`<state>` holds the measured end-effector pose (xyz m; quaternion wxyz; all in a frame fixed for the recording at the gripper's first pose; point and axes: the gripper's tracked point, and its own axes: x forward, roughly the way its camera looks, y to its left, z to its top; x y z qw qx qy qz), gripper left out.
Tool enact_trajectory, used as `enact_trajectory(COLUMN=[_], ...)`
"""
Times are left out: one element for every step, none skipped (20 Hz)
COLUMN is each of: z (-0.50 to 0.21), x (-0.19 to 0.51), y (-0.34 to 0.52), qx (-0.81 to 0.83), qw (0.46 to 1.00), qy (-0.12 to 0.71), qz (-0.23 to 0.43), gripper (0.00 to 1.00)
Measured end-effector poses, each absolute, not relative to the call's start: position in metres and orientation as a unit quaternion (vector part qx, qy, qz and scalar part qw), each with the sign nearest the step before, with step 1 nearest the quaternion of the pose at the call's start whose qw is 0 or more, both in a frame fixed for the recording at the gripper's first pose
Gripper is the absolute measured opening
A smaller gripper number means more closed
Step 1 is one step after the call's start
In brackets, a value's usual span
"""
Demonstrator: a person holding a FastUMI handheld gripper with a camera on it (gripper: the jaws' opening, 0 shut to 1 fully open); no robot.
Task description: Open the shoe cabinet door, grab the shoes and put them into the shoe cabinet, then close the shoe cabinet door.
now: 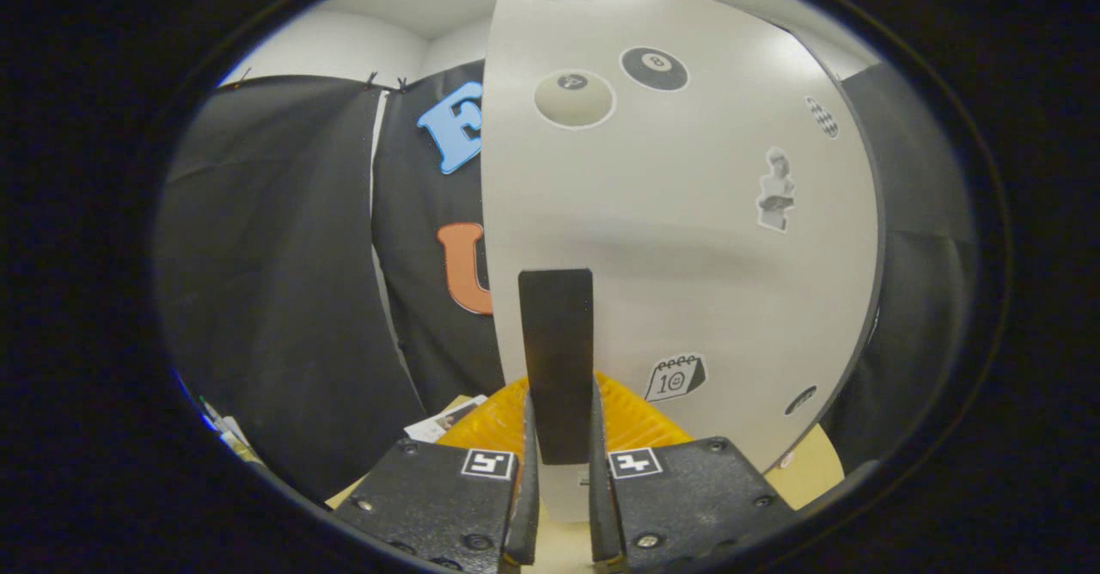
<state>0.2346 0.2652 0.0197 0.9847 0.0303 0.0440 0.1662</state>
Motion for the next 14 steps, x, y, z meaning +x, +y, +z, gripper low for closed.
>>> enact_trajectory(z=[0.019, 0.019, 0.018, 0.015, 0.012, 0.009, 0.007, 0.006, 0.005, 0.005, 0.005, 0.003, 0.003, 0.001], x=[0.222, 0.206, 0.191, 0.176, 0.161, 0.147, 0.134, 0.121, 0.112, 0.104, 0.097, 0.089, 0.081, 0.076], y=[0.259, 0.249, 0.238, 0.224, 0.21, 0.197, 0.184, 0.173, 0.162, 0.152, 0.143, 0.133, 0.123, 0.113], qx=[0.032, 0.035, 0.041, 0.043, 0.041, 0.041, 0.041, 0.044, 0.046, 0.044, 0.041, 0.041, 0.041, 0.04], qw=[0.984, 0.984, 0.983, 0.983, 0.984, 0.985, 0.985, 0.986, 0.986, 0.987, 0.988, 0.988, 0.989, 0.99], qy=[0.045, 0.046, 0.047, 0.048, 0.046, 0.044, 0.043, 0.043, 0.044, 0.045, 0.045, 0.045, 0.045, 0.045], qz=[0.169, 0.171, 0.172, 0.172, 0.169, 0.165, 0.161, 0.156, 0.153, 0.149, 0.145, 0.141, 0.135, 0.13], gripper=[0.27, 0.26, 0.26, 0.26, 0.25, 0.25, 0.25, 0.25, 0.25, 0.25, 0.24, 0.24, 0.23, 0.23])
